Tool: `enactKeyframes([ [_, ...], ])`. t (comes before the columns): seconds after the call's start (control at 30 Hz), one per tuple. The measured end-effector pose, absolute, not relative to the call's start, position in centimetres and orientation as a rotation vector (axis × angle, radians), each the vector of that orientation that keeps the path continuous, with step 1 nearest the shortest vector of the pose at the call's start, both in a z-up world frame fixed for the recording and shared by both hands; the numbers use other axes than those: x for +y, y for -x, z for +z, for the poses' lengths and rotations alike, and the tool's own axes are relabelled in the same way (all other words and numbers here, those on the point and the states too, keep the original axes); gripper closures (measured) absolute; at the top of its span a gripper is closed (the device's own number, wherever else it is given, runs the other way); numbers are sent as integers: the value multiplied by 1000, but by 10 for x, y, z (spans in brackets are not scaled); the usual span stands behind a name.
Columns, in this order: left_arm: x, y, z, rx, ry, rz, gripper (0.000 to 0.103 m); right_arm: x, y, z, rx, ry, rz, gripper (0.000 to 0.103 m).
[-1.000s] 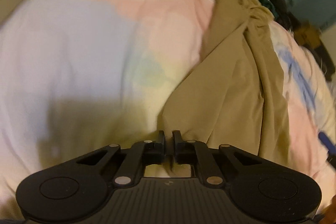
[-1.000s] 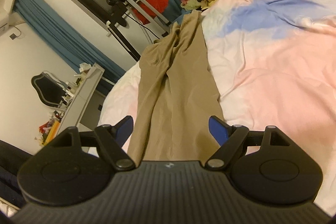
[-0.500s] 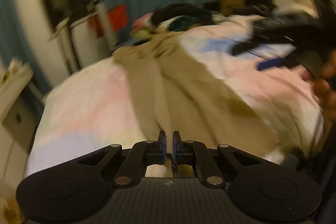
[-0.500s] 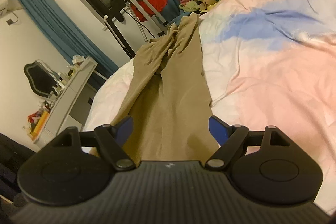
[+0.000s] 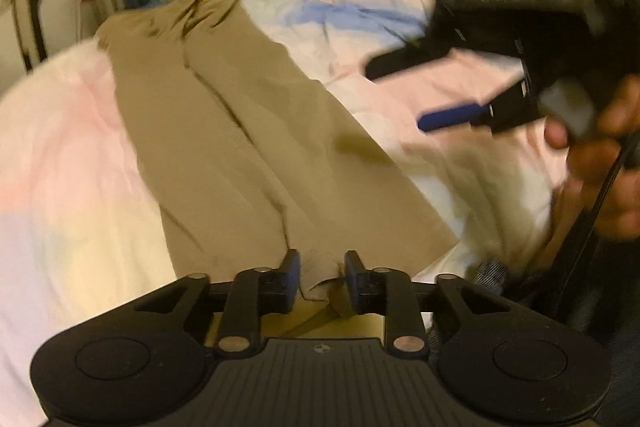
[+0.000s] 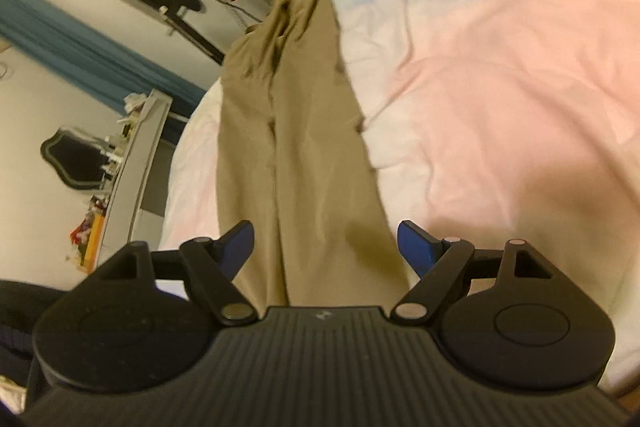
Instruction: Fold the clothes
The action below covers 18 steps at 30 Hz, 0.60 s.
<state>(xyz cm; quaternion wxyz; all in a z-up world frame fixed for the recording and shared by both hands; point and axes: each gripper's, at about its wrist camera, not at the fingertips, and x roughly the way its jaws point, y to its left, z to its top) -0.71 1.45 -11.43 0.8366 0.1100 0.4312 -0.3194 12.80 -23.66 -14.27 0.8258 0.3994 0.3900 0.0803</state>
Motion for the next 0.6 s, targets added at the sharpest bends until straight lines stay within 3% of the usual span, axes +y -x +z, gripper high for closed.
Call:
enactKeyframes([
  [0.07,37,-1,-112,942,-92,-666,54,-237,-128,-143,828,-857,167,22],
  [0.2,83,-29,-120,1028,191,-541,53,-232,-129,-145,838,-854,178,22],
  [0.3,105,-45,-133,1084,309,-439,59,-231,-130,-147,846,-848,167,22],
  [0.4,111,-56,-146,1154,346,-385,68,-234,-131,-151,856,-859,152,22],
  [0.6,99,-60,-152,1190,276,-401,68,-235,-132,-159,881,-876,138,22],
])
